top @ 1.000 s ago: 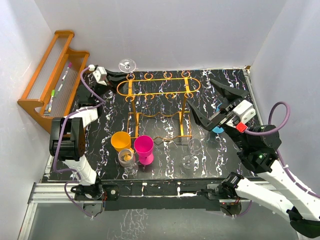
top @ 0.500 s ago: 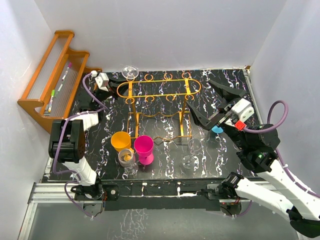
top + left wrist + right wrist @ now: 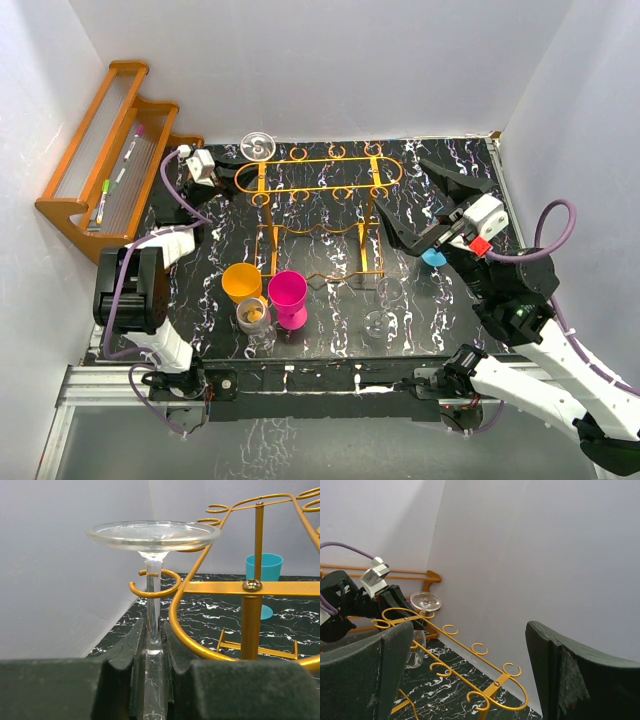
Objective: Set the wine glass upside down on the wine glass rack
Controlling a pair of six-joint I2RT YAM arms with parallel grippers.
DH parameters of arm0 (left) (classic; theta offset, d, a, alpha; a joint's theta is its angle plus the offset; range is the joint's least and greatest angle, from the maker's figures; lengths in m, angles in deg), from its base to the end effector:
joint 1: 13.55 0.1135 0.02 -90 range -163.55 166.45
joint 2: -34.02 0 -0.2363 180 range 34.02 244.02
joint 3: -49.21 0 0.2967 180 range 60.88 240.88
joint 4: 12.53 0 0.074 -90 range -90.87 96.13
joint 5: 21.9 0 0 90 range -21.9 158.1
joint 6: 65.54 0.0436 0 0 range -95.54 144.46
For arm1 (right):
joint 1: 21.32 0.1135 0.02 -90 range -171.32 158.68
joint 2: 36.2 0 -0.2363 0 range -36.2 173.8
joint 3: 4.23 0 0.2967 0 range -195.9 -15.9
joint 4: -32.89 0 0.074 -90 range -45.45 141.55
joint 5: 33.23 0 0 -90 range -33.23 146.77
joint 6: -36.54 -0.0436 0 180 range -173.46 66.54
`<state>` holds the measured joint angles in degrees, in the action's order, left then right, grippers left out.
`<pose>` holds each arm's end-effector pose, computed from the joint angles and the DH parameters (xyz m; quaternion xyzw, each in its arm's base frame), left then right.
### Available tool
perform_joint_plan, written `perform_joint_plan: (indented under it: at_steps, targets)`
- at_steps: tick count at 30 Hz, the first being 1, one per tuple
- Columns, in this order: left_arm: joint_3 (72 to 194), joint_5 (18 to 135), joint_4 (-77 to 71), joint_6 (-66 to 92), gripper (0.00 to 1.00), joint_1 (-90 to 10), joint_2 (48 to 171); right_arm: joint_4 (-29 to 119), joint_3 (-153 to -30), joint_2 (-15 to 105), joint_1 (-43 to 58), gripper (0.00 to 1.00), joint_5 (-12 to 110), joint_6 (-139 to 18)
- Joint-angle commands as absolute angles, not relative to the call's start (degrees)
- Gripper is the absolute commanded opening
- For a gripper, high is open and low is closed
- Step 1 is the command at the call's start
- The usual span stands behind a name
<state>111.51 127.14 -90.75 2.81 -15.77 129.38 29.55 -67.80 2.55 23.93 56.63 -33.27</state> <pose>0.3570 -0.0513 0.2553 0.3929 0.4040 -0.3502 0.7482 0.1468 0.1483 0.4415 -0.2786 0.4317 0.1867 0.8373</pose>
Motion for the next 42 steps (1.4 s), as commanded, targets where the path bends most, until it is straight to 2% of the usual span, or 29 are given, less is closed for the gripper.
perform_joint_plan:
  at_steps: [1,7,8,10,14,22,25,27,29,33,37,42]
  targets:
    - [111.0,128.2,-95.8,3.8,0.00,-15.9,125.7,28.0,-68.4,3.1,24.1,0.98,58.5,-35.0]
    - [110.8,128.5,-96.0,3.7,0.00,-15.9,127.1,27.9,-69.2,4.5,24.0,0.98,59.6,-36.6]
    - [110.6,128.2,-96.1,3.6,0.03,-15.9,127.3,27.9,-69.2,4.6,24.0,0.98,59.8,-36.9]
    - [110.0,127.7,-96.3,3.6,0.18,-15.9,127.4,27.8,-69.2,4.6,24.1,0.98,59.7,-36.9]
    - [109.4,126.7,-96.4,3.7,0.25,-15.9,127.4,27.6,-69.1,4.7,24.1,0.98,60.0,-37.2]
    - [109.0,125.8,-96.5,3.7,0.26,-15.9,128.0,27.5,-69.4,4.9,24.1,0.98,60.6,-37.8]
    - [108.3,125.3,-96.0,4.5,0.35,-15.9,128.0,26.1,-69.2,5.3,24.1,0.98,64.9,-41.2]
    - [107.3,125.0,-95.5,6.3,0.43,-15.7,127.8,26.4,-71.2,6.2,24.1,0.98,73.6,-49.4]
    - [106.1,124.7,-94.8,8.2,0.52,-15.1,128.0,38.8,-79.6,9.4,24.0,0.98,81.5,-56.5]
    - [103.9,124.0,-91.5,10.3,0.59,-12.5,127.5,59.5,-96.0,18.6,24.0,0.98,81.9,-57.5]
    - [103.7,123.7,-75.3,14.7,0.62,-8.9,121.8,63.9,-99.5,18.9,24.0,0.98,85.3,-59.3]
    - [109.1,118.8,-35.4,33.2,0.63,-7.9,110.5,67.0,-99.4,17.6,24.0,0.98,88.6,-61.6]
